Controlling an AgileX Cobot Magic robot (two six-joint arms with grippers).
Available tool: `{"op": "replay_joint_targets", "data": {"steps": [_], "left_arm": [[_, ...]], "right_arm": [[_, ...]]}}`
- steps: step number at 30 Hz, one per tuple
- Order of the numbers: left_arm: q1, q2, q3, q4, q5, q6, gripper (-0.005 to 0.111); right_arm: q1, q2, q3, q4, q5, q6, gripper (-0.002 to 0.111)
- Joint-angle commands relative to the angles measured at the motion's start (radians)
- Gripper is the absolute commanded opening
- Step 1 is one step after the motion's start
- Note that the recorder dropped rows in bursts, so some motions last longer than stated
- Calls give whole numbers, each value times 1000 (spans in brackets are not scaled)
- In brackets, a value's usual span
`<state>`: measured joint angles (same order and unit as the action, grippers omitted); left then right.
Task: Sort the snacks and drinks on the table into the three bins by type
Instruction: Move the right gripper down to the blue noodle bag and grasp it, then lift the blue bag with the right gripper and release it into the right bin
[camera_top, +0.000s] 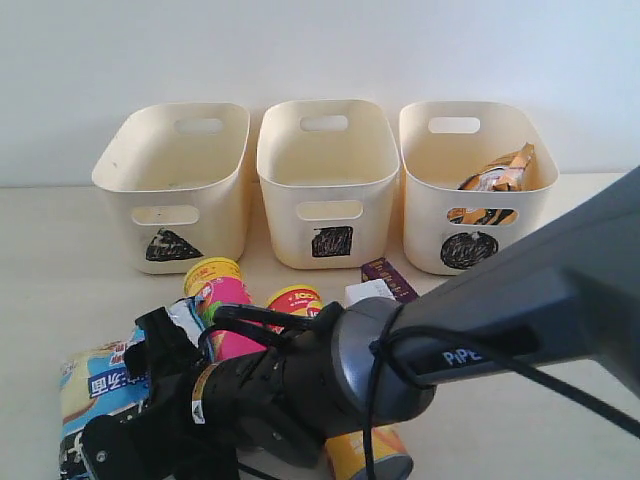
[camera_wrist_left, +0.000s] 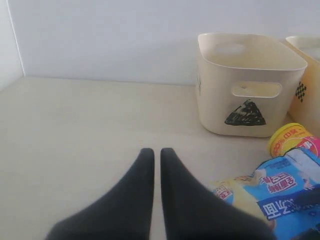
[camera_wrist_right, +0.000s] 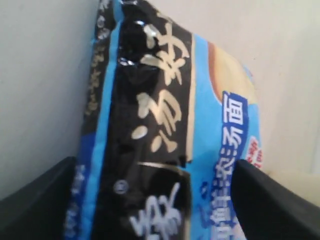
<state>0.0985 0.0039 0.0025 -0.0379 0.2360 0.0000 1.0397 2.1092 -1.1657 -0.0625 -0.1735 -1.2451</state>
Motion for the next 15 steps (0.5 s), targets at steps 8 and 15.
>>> {"op": "replay_joint_targets", "data": {"steps": [8,15], "left_arm": [[-6,-4,-2,2,-5,-7,4],[-6,-4,-2,2,-5,-7,4]], "right_arm": [[-4,68,-2,143,-151,-160,30],[-4,55,-2,246,-121,-197,0]]}}
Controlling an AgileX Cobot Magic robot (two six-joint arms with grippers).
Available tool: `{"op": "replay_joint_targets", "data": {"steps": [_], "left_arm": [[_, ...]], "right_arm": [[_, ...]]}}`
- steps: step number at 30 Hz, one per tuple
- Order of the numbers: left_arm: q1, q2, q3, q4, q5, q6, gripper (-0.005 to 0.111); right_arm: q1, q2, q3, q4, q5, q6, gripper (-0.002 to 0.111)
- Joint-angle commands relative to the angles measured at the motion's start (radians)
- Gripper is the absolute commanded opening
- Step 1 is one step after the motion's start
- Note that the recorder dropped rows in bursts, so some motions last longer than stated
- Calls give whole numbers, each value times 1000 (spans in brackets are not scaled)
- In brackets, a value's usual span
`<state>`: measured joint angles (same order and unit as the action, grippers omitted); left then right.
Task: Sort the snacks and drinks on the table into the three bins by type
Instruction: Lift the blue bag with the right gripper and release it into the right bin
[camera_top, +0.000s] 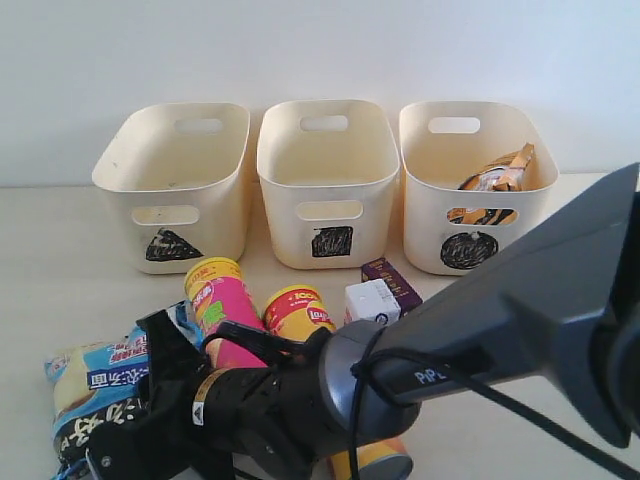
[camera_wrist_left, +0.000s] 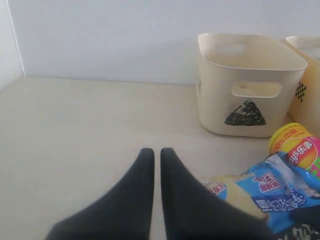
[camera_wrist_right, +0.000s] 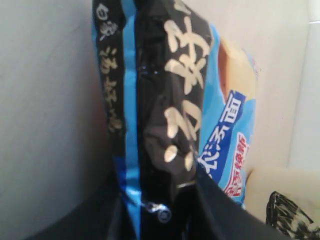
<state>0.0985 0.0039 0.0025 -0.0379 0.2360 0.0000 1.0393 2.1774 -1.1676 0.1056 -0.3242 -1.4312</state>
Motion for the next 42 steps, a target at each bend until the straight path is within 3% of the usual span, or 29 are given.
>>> {"op": "replay_joint_targets", "data": {"steps": [1,16,21,33,42], "left_arm": [[-6,-4,-2,2,-5,-7,4],[-6,-4,-2,2,-3,-7,4],[-6,-4,-2,2,-3,-7,4],[-6,-4,-2,2,-3,-7,4],[-6,-4,-2,2,-3,-7,4]], "right_arm": [[-4,-28,0,104,30,-11,0],[-4,-322,71,126,-8,-3,0],[-36,-413,73,242,22,-92,0],[-281,-561,73,303,168,-129,0],[-529,-572,73,296,202,-125,0]]}}
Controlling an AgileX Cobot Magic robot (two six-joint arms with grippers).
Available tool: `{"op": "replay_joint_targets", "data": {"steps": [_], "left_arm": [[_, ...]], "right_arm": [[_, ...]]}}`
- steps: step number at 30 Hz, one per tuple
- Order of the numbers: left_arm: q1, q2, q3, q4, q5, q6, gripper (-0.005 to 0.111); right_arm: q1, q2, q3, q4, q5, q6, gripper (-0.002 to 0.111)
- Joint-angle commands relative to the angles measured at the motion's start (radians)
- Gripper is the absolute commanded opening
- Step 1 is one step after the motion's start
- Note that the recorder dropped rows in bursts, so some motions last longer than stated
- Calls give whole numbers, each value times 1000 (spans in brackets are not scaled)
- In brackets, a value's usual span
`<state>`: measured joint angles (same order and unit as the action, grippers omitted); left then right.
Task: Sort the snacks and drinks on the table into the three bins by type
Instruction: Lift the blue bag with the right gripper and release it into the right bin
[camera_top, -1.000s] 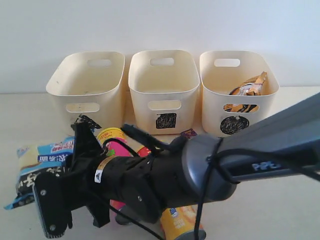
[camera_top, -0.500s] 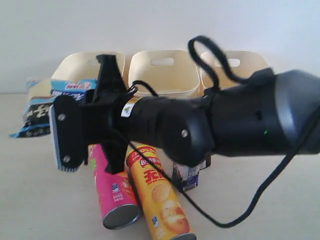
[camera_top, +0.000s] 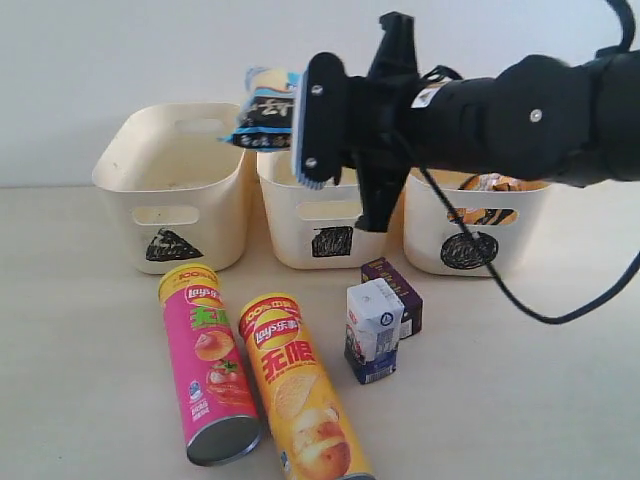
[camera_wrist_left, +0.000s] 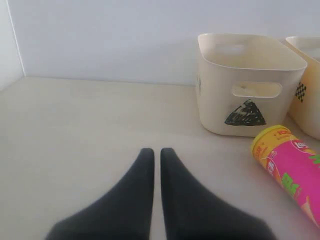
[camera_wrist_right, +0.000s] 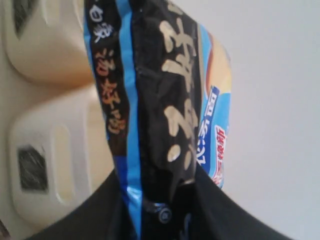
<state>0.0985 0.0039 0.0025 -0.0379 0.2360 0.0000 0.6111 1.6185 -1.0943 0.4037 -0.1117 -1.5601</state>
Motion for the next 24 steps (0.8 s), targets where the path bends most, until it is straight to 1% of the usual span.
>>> {"op": "replay_joint_targets", "data": {"steps": [1,5,8,14,16,19,20,21,24], "left_arm": [[-6,-4,-2,2,-3,-7,4],[-6,-4,-2,2,-3,-7,4],[-6,-4,-2,2,-3,-7,4],[-6,-4,-2,2,-3,-7,4],[-6,-4,-2,2,-3,-7,4],[-6,-4,-2,2,-3,-7,4],[-6,-4,-2,2,-3,-7,4],[-6,-4,-2,2,-3,-7,4],[-6,-4,-2,2,-5,-7,4]], "right_arm": [[-126,-13,0,-2,-11,6,0],[-252,9,-36,3,30,82,0],[-309,53,-106,5,112,144,0],[-364,182,-253,5,155,276,0],[-385,258,-341,16,241,289,0],[-401,352,-438,64,265,453,0],[-403,373,-461,64,265,498,2],[-410,391,-477,64,274,523,7],[-425,408,-501,89,318,540,29]]}}
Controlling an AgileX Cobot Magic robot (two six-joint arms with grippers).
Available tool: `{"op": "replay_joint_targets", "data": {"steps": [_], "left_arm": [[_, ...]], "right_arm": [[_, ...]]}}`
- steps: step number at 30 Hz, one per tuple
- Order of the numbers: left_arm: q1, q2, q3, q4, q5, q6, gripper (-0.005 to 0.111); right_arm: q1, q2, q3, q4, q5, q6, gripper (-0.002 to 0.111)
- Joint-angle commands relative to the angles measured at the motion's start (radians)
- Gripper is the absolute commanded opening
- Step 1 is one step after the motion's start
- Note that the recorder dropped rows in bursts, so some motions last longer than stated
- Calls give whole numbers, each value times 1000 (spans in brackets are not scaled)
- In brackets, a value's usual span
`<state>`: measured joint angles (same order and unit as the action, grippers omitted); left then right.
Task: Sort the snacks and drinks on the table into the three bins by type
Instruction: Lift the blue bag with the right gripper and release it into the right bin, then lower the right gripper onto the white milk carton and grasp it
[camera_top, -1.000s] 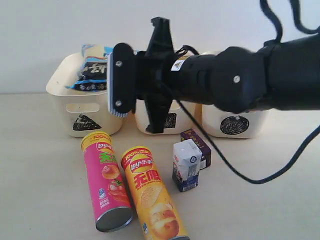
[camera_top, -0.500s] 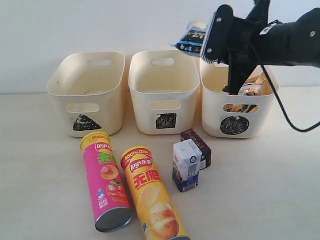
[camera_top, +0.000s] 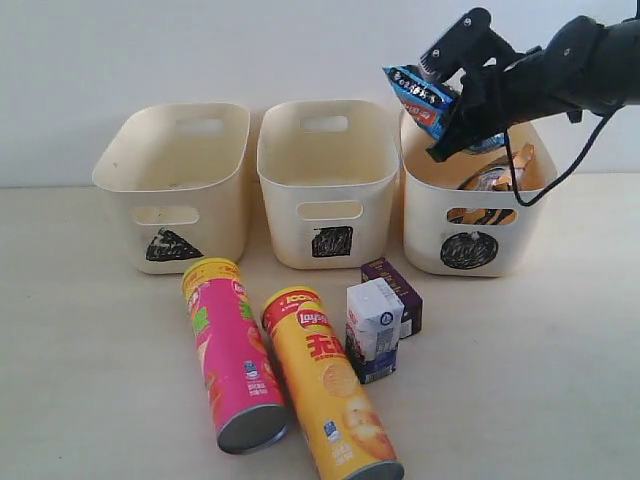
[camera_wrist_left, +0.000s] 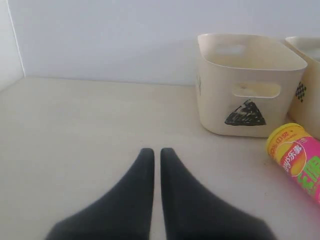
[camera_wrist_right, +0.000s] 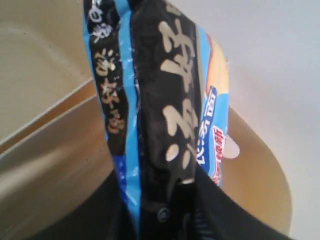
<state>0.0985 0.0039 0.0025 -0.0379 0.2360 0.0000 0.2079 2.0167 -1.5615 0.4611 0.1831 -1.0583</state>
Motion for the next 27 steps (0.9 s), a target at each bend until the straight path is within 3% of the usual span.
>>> {"op": "replay_joint_targets", "data": {"steps": [1,3,4,13,17,22,23,27], "left_arm": [[-6,-4,-2,2,-5,-7,4],[-6,-4,-2,2,-5,-7,4],[-6,-4,-2,2,-5,-7,4],[-6,-4,-2,2,-5,-7,4],[-6,-4,-2,2,-5,-7,4],[-6,-4,-2,2,-2,-7,4],[-6,-4,-2,2,-2,-7,4],[-6,-4,-2,2,-2,-7,4]], "right_arm": [[-28,10,-33,53,24,48,42],[-29,4,-36,86,7,74,69],[-29,0,-36,86,7,84,73],[-29,-149,-36,84,164,180,73],[-29,-204,-36,84,346,186,51],[-27,-238,-36,82,569,193,5],[-25,-241,-36,82,603,199,0],[7,-251,-31,69,732,232,0]]}}
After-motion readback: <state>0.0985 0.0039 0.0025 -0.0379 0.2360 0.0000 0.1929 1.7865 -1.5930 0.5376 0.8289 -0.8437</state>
